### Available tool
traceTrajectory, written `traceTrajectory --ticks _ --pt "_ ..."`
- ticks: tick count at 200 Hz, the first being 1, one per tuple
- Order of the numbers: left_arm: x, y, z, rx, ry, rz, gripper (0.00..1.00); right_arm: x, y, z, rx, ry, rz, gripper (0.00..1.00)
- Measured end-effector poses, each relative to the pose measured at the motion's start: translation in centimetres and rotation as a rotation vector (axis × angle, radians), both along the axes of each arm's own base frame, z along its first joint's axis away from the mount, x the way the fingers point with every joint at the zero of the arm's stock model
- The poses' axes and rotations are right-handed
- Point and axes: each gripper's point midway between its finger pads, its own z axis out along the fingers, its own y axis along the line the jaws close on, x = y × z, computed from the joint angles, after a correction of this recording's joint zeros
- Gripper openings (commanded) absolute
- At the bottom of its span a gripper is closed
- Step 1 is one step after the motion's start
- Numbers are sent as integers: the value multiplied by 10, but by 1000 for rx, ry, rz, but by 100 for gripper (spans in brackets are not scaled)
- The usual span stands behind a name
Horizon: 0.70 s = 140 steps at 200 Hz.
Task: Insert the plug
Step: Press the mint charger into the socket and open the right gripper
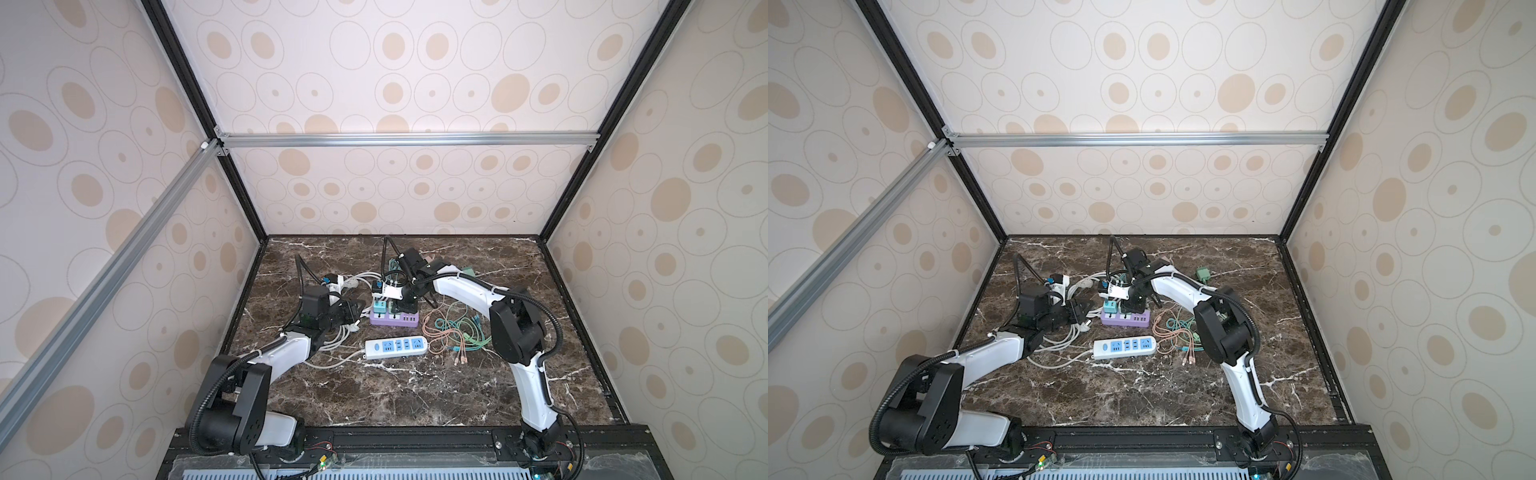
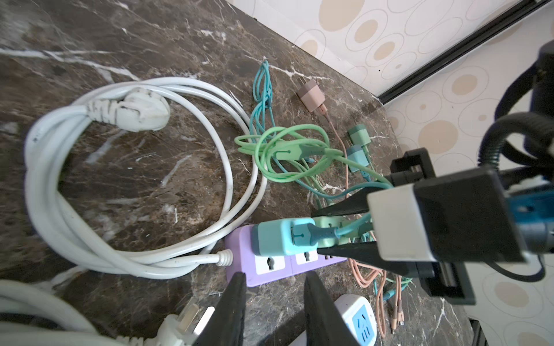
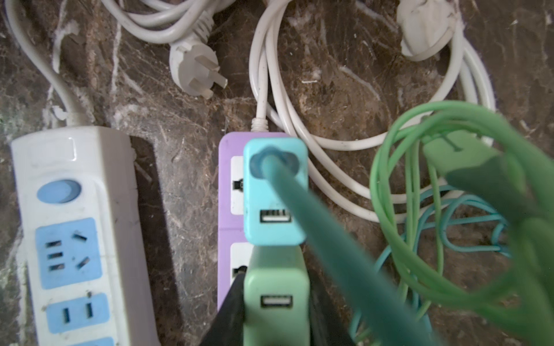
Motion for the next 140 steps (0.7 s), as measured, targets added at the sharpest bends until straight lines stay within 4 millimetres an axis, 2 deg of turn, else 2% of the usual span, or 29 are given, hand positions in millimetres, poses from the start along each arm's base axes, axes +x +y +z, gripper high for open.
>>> traceTrajectory --ticks 83,140 --pt "-14 19 15 41 -14 67 43 12 0 2 6 -30 -51 47" --pt "-18 23 12 57 3 77 44 12 -1 7 24 1 -97 54"
